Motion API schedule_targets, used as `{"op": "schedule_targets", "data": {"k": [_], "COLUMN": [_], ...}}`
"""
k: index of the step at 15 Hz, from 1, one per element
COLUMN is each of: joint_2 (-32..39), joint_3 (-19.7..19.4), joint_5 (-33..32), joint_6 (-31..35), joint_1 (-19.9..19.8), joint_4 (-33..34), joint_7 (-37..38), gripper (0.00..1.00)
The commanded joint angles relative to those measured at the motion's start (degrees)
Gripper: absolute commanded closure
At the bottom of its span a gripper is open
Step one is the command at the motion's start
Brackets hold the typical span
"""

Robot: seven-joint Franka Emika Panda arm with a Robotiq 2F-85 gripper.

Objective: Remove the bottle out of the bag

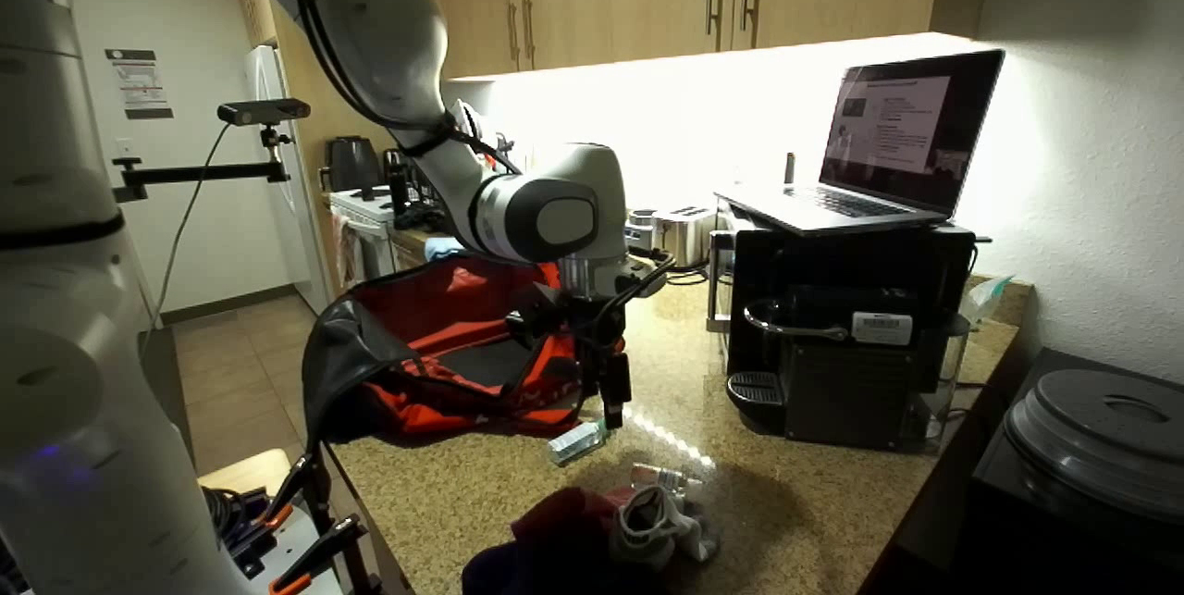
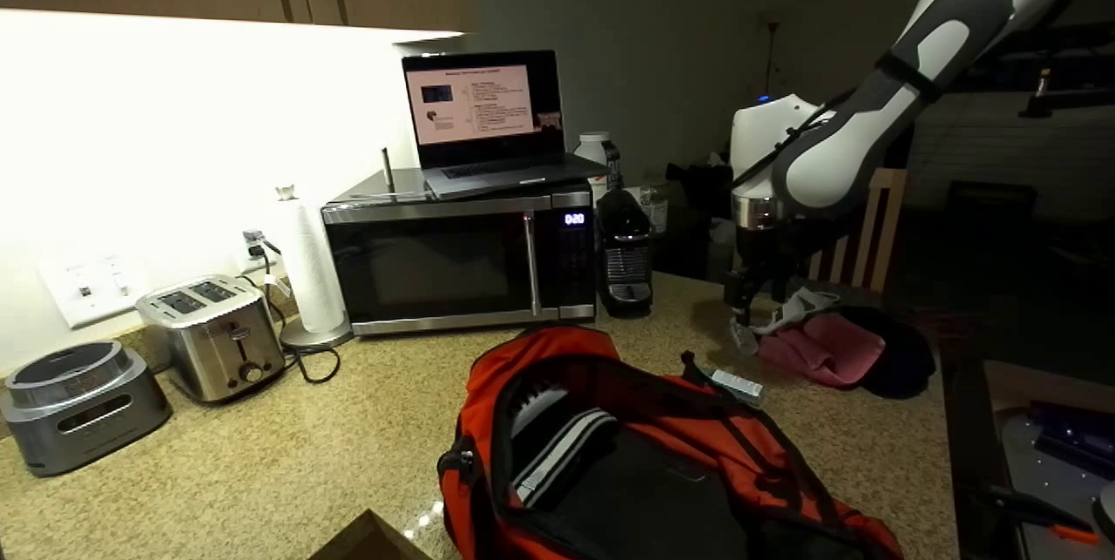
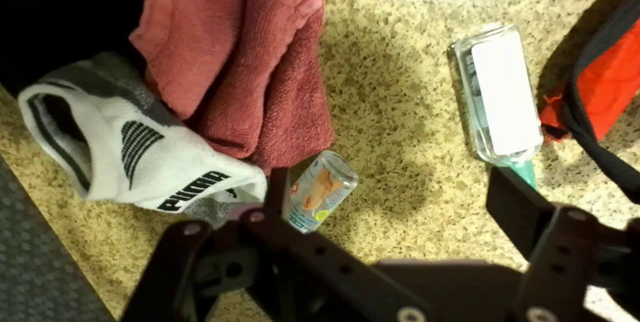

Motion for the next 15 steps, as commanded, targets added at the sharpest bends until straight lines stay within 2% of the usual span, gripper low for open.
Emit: {"op": "schedule_targets", "data": {"k": [1,15], "joint_2": [0.1,2.3], "joint_3": [0.9,4.1], "joint_5": [2.4,16.2], "joint_6": [-0.1,-0.7], "joint_1": [0.0,-0.6], "joint_4": [0.3,1.1], "joint_7": [-7.5,-27.9], "gripper": [0.0,0.0]}}
